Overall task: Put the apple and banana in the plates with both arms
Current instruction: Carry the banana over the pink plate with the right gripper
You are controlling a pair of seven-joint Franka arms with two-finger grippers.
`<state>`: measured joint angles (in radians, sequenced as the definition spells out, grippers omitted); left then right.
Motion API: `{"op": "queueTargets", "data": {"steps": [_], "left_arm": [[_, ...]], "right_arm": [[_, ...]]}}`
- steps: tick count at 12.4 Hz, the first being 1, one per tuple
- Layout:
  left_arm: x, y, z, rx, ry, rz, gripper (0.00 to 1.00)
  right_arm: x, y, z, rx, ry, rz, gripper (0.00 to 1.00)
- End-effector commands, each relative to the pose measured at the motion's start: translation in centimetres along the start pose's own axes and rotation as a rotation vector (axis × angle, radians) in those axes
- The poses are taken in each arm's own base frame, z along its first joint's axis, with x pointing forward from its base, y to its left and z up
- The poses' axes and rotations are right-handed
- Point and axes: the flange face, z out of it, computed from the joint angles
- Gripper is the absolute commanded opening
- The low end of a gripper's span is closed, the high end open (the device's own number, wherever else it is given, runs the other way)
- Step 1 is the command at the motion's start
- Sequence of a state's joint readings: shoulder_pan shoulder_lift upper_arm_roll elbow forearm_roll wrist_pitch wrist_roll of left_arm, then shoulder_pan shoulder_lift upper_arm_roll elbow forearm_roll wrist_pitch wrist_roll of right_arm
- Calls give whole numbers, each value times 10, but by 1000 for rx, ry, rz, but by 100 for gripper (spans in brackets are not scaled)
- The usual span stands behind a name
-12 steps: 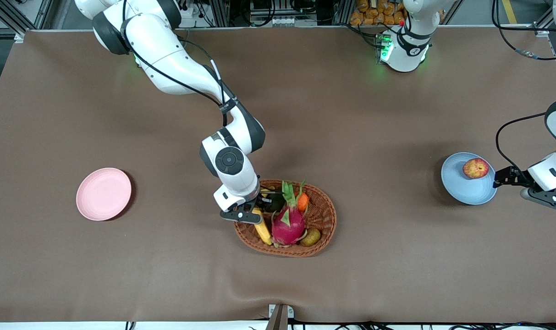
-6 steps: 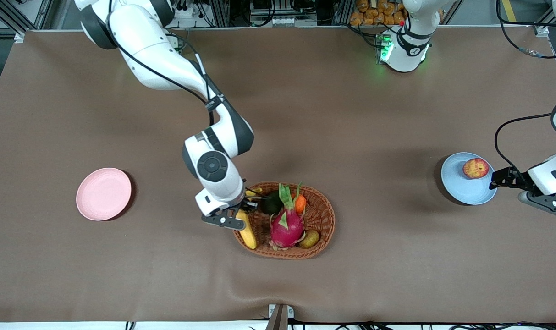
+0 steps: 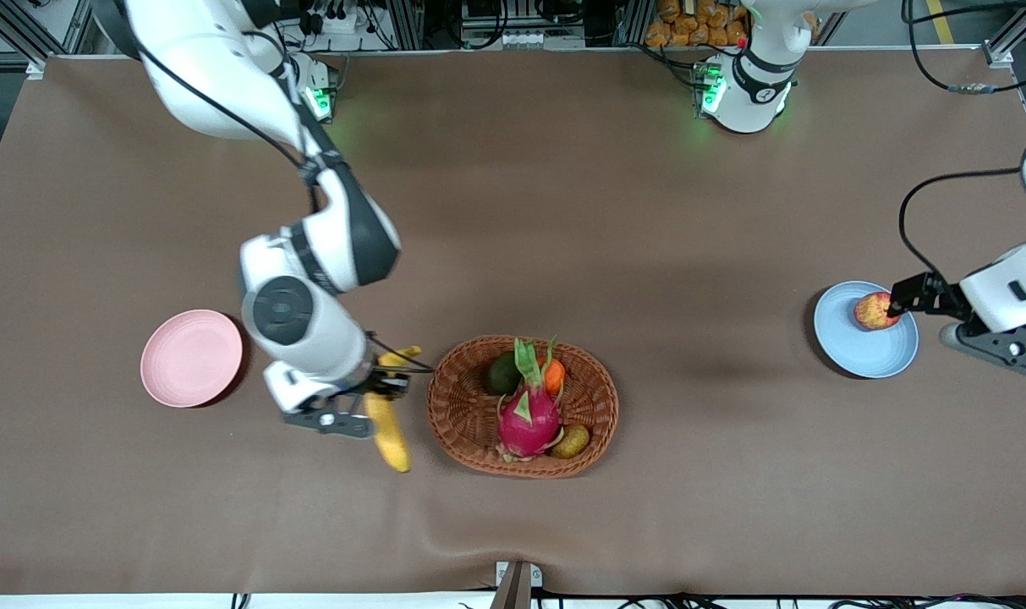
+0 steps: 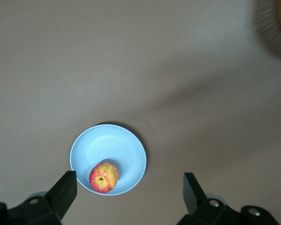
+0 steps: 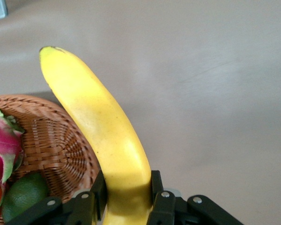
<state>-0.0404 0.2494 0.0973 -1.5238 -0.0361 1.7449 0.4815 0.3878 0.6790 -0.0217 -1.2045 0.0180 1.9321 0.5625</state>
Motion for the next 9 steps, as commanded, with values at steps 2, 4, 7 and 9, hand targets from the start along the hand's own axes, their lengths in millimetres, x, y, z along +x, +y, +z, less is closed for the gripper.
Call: {"op": "queueTargets", "data": {"steps": [2, 4, 7, 9], "left_arm": [[-23, 10, -57, -18, 1, -111, 100], [-46, 12, -74, -43, -47, -137, 100], [-84, 21, -117, -49, -47, -217, 100], [-113, 34, -135, -69, -70, -220, 100]], "right_arm": [[15, 76, -40, -10, -47, 59, 11], [21, 127, -49, -24, -81, 10, 11], [21, 204, -44, -33, -129, -12, 11], [14, 264, -15, -40, -190, 10, 10]]}}
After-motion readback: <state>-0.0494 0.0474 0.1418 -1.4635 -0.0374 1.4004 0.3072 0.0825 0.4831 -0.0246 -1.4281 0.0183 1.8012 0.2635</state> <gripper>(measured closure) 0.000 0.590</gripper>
